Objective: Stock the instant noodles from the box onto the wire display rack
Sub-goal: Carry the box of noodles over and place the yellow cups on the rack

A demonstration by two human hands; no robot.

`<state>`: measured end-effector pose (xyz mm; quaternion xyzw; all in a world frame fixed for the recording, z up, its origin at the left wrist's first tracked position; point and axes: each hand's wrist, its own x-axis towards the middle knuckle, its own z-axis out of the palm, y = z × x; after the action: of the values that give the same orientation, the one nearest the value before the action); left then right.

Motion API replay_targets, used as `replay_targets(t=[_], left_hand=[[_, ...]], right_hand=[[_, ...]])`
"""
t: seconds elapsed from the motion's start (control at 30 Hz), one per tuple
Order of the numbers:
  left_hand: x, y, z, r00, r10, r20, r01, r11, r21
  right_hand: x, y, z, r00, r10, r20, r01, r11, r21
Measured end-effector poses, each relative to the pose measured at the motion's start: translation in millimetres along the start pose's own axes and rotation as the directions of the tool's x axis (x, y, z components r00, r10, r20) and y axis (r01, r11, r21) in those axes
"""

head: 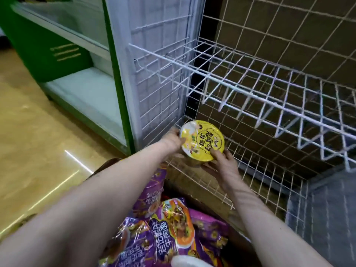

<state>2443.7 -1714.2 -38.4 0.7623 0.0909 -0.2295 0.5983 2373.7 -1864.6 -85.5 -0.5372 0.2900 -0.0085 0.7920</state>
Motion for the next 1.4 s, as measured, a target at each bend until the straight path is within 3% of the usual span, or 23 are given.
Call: replay_targets(t=[0.2,0.37,0.6,0.7,0.83,0.93,1.3,1.4], left_hand=[[22.8,-12.4,-16.8,0.998,0.002,0.064,0.013,0.973,-0.230],[49.7,-18.1,-10.7,0.995,0.003,0.104,0.048,0.875,-0.482],[78.9,-2.1,8.8,0.999,-0.042,0.016,0.043,0.778,-0.627],[88.4,-1.5,15.7,1.000,-0.025,0.007,0.024,0.771,-0.637],[78.6,-4.4,20.3,0.985,-0.018,0.173,0.109,0.840,-0.531],[71.4,-5.2,18.2,0.975,-0.029,0.222,0.129,0.884,-0.450],[29.4,-0.6,11.7,0.975,-0.013,0.223,0.107,0.905,-0.411],[1.2,2.8,8.6,0.988,0.018,0.155,0.045,0.918,-0.394]], right_hand=[[16.7,9.1,24.2,1.000,0.002,-0.031,0.000,0.999,0.051],[29.7,0.2,35.4,0.997,0.055,0.052,-0.059,0.995,0.079],[45.8,-15.3,44.3,0.994,-0.018,0.111,0.012,0.998,0.058],[49.5,-18.4,49.8,0.985,-0.014,0.171,0.013,1.000,0.008],[51.4,-11.8,53.8,0.984,0.023,0.177,-0.017,0.999,-0.038],[50.8,-10.9,58.0,0.979,0.024,0.200,-0.022,1.000,-0.015],[3.0,-17.1,51.2,0.979,0.028,0.202,-0.040,0.998,0.058],[-19.7,-21.2,47.8,0.968,0.013,0.251,-0.018,1.000,0.019]])
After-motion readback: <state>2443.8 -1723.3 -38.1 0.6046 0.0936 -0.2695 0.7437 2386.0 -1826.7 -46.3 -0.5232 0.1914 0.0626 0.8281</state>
